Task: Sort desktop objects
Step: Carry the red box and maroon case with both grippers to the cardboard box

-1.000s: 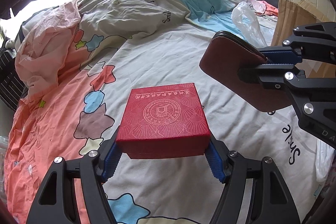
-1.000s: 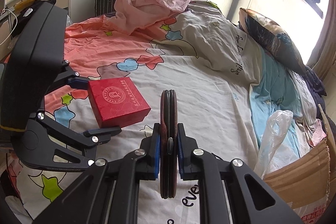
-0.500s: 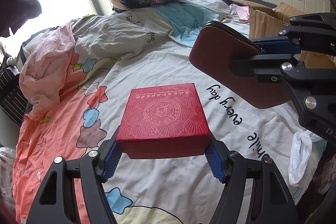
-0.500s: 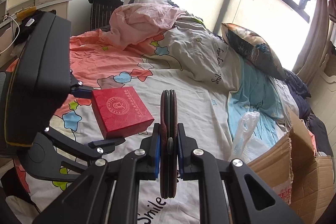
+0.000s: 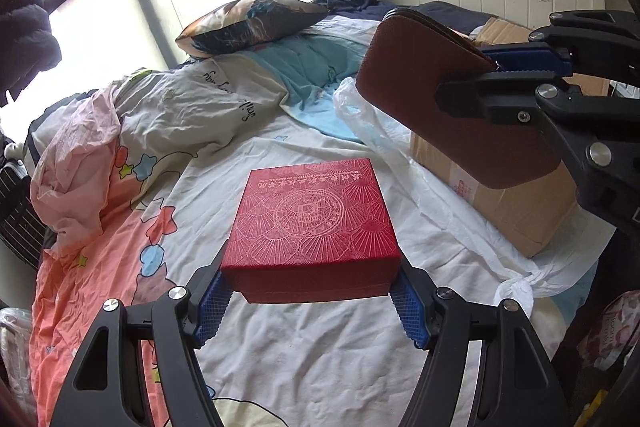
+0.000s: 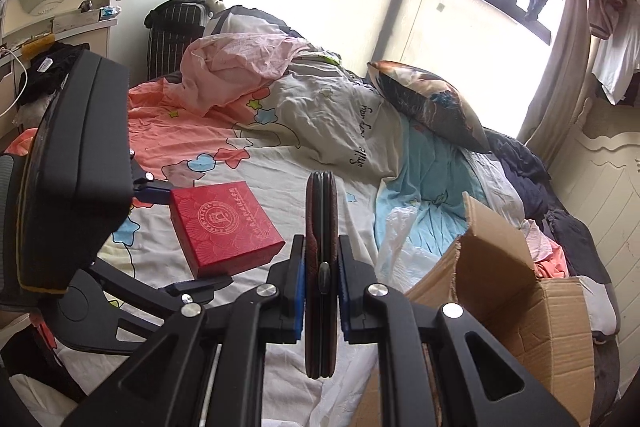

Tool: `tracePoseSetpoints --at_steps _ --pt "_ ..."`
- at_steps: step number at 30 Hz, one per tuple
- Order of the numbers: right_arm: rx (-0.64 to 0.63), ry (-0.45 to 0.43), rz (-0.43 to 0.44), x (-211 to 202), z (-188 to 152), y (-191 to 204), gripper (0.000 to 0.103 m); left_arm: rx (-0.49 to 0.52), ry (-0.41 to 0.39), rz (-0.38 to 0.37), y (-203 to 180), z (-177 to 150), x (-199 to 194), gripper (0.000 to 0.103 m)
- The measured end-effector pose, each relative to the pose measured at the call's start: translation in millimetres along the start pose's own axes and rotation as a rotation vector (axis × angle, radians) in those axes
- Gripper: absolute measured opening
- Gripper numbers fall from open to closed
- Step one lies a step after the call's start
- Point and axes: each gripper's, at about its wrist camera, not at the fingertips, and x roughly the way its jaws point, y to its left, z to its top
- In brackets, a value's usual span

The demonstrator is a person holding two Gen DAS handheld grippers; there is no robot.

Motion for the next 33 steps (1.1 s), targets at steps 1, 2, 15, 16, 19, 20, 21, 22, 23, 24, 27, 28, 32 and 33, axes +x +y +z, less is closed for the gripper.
tracePoseSetpoints --at_steps 1,2,15,16,19,20,21,22,23,24,27,28,32,33 --pt "0.006 -0.002 -0.010 -3 -2 -5 0.013 0.005 -0.001 -0.003 -4 2 0 0.072" --pt "0.011 -0.004 -0.023 -5 -3 -9 0.013 0.005 -0.003 -0.008 -7 4 0 0.072" --pt "0.127 0.002 -0.144 -43 -33 -86 0.013 0.053 -0.025 -0.069 -54 28 -1 0.072" --pt "0.130 0.000 -0.156 -46 -34 -89 0.013 0.055 -0.026 -0.071 -55 29 -1 0.072" --pt "0.153 -0.005 -0.158 -53 -37 -101 0.013 0.060 -0.028 -0.075 -60 32 0 0.072" --pt "0.153 -0.002 -0.164 -53 -38 -103 0.013 0.060 -0.028 -0.076 -61 33 1 0.072" --pt "0.154 0.001 -0.168 -53 -39 -104 0.013 0.060 -0.028 -0.076 -61 34 1 0.072" --pt "0.155 0.003 -0.172 -53 -40 -105 0.013 0.060 -0.028 -0.076 -62 35 2 0.072" --pt "0.151 0.009 -0.177 -52 -42 -106 0.013 0.061 -0.028 -0.077 -63 35 2 0.072" --pt "0.148 0.013 -0.182 -52 -43 -106 0.013 0.061 -0.028 -0.078 -63 36 3 0.072" --pt "0.146 0.024 -0.185 -50 -48 -107 0.013 0.067 -0.026 -0.080 -66 37 4 0.072" --pt "0.146 0.027 -0.187 -49 -49 -107 0.013 0.069 -0.025 -0.079 -67 38 5 0.072" --pt "0.155 0.043 -0.225 -45 -55 -113 0.013 0.074 -0.023 -0.080 -70 39 7 0.072" --pt "0.162 0.045 -0.239 -43 -57 -115 0.017 0.075 -0.022 -0.080 -71 40 8 0.072"
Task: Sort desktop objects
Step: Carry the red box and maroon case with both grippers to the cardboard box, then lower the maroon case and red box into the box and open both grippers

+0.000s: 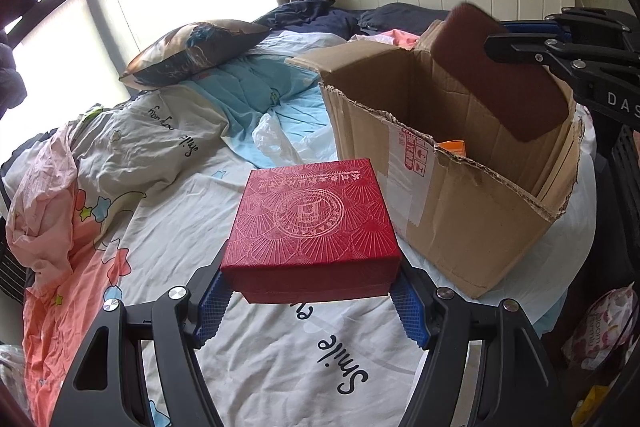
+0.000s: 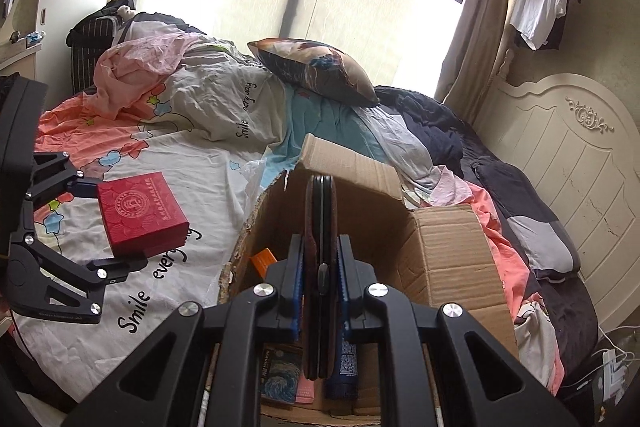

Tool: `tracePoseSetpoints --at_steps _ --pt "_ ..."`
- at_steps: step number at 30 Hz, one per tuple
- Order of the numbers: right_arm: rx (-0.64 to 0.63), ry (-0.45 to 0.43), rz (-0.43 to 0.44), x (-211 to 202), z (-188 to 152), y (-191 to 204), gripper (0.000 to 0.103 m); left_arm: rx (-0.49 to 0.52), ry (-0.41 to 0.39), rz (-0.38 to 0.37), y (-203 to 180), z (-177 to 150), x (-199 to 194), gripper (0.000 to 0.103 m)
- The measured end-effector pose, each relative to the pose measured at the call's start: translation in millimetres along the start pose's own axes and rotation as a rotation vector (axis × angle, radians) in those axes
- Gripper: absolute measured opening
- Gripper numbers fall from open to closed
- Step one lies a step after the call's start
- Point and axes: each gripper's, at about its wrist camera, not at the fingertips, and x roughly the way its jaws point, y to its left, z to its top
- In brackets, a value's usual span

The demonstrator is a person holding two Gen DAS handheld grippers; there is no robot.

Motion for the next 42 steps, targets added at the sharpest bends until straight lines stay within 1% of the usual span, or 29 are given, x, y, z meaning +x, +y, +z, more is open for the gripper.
tracePoseSetpoints --at_steps 1,3,4,5,6,9,11,15,18,27,32,37,42 --pt "0.004 0.003 -0.014 2 -2 -2 0.022 0.001 0.001 -0.001 -1 1 1 0.072" --pt "0.000 0.021 -0.030 6 -6 -4 0.049 0.005 0.002 -0.003 -3 2 2 0.072" --pt "0.002 0.023 -0.031 7 -8 -5 0.056 0.007 0.002 -0.005 -4 3 3 0.072" --pt "0.002 0.027 -0.032 9 -10 -5 0.066 0.010 0.002 -0.006 -6 3 4 0.072" --pt "0.001 0.036 -0.031 11 -12 -6 0.070 0.013 0.002 -0.007 -7 4 5 0.072" --pt "0.000 0.061 -0.031 18 -18 -7 0.070 0.024 0.004 -0.007 -10 7 5 0.072" --pt "0.000 0.076 -0.032 22 -21 -8 0.073 0.031 -0.005 -0.003 -10 9 2 0.072" --pt "0.020 0.078 -0.027 27 -24 -15 0.076 0.013 -0.032 -0.009 -5 19 -5 0.072" --pt "0.027 0.088 -0.025 30 -26 -18 0.076 0.008 -0.047 -0.020 -4 30 -10 0.072" --pt "0.037 0.093 -0.020 31 -32 -28 0.076 0.061 -0.098 -0.040 -30 52 -21 0.072" --pt "0.017 0.128 -0.033 34 -35 -32 0.076 0.092 -0.106 -0.061 -45 60 -20 0.072" --pt "0.030 0.170 -0.002 37 -40 -40 0.076 0.107 -0.103 -0.071 -56 65 -12 0.072" --pt "0.043 0.229 0.008 44 -45 -46 0.077 0.122 -0.101 -0.084 -66 70 -8 0.072"
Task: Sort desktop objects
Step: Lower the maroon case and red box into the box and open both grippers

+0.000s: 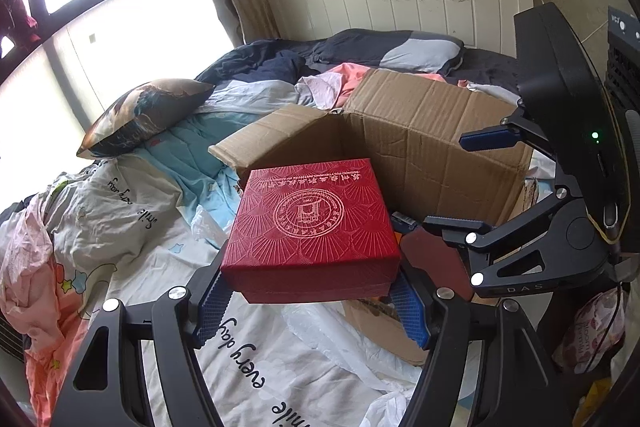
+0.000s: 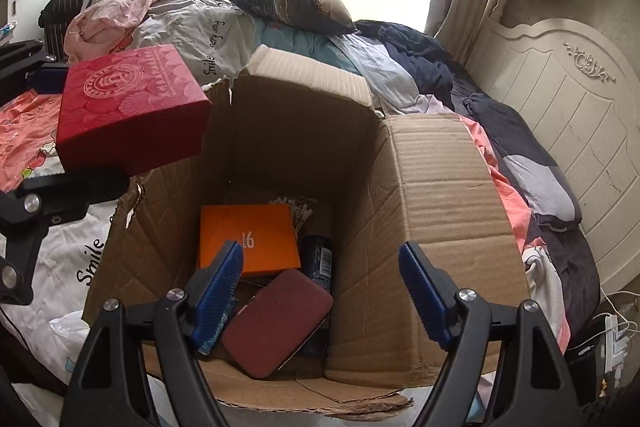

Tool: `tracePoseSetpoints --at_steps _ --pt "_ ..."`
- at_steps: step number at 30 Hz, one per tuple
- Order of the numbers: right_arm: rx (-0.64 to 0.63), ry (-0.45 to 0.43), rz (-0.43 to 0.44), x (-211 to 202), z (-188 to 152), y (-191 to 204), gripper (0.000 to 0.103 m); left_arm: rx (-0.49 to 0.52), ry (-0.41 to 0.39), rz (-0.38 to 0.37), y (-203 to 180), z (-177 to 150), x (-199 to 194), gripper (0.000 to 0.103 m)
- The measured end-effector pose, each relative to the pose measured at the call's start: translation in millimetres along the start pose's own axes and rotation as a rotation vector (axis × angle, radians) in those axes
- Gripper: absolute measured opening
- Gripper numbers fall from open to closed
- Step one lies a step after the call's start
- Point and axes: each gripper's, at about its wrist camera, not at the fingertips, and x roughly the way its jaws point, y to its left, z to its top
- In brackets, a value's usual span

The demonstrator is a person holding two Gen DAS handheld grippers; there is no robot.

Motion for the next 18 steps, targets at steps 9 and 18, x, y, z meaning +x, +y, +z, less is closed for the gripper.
tracePoseSetpoints --at_steps 9,18 --pt "0.046 0.109 0.049 14 -6 -6 0.077 0.010 0.006 -0.026 -14 13 12 0.072" --pt "0.070 0.111 0.081 12 -12 -12 0.077 0.028 0.012 -0.041 -29 20 23 0.072"
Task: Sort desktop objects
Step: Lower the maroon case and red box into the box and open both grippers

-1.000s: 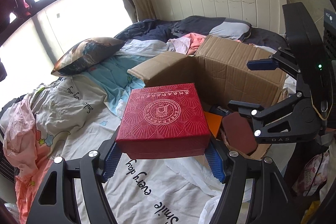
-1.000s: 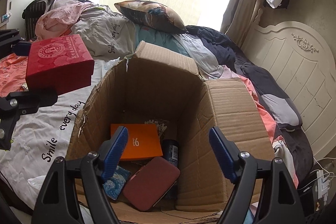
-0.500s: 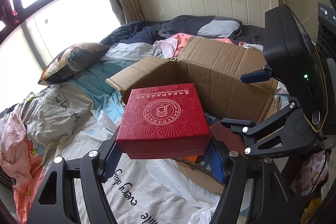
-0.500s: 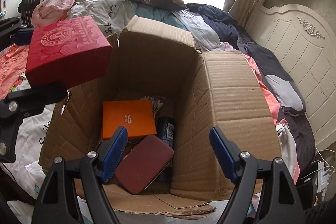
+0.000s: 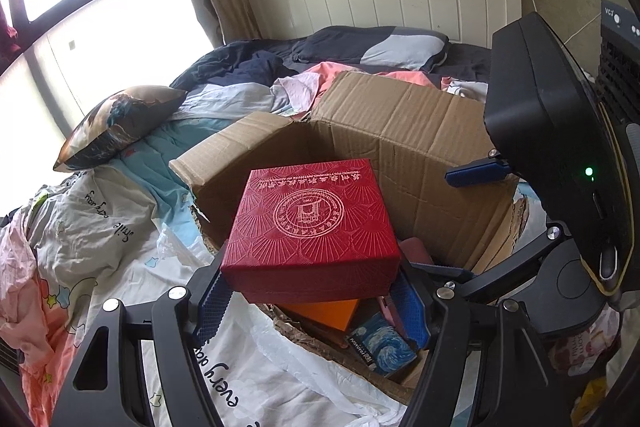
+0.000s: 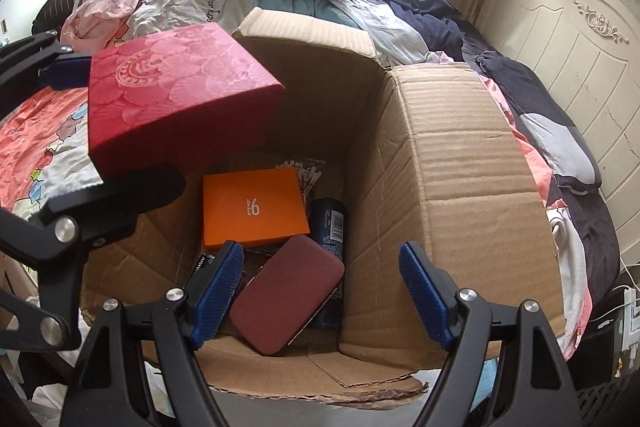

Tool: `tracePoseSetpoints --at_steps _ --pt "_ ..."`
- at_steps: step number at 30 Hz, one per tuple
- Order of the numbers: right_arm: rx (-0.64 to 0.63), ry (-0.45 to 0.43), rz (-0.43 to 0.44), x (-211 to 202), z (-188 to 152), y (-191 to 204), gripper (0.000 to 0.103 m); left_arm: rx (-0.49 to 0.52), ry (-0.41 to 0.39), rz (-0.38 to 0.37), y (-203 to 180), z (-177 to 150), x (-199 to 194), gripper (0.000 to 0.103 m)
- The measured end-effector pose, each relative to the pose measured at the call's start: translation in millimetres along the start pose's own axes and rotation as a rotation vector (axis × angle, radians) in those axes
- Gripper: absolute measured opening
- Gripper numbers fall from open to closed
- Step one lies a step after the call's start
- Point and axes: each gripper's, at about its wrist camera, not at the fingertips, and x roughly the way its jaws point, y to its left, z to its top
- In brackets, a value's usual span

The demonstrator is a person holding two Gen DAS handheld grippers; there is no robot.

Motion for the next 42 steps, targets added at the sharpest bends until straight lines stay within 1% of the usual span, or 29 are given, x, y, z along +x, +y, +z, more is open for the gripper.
tracePoseSetpoints --at_steps 12,25,29,30,31,32,40,42 --pt "0.007 0.017 0.029 -6 -3 -4 0.077 -0.004 0.018 -0.017 -5 9 11 0.072" --pt "0.006 0.016 0.025 -5 -3 -3 0.077 -0.006 0.048 -0.019 -6 9 21 0.072" --pt "0.003 0.017 0.017 -4 -3 -2 0.077 -0.005 0.058 0.006 -5 9 25 0.076" --pt "0.001 0.018 0.014 -3 -3 -1 0.077 -0.007 0.060 0.010 -5 9 25 0.078" --pt "0.000 0.018 0.013 -4 -3 -1 0.077 -0.011 0.061 0.011 -4 10 26 0.083" --pt "-0.001 0.017 0.012 -4 -3 -1 0.077 -0.015 0.062 0.013 -3 10 26 0.085" --pt "-0.001 0.019 0.004 -3 -4 -1 0.077 -0.007 0.065 0.023 -4 10 24 0.088" --pt "-0.004 0.020 0.000 -3 -4 1 0.078 -0.002 0.066 0.033 -4 10 24 0.093"
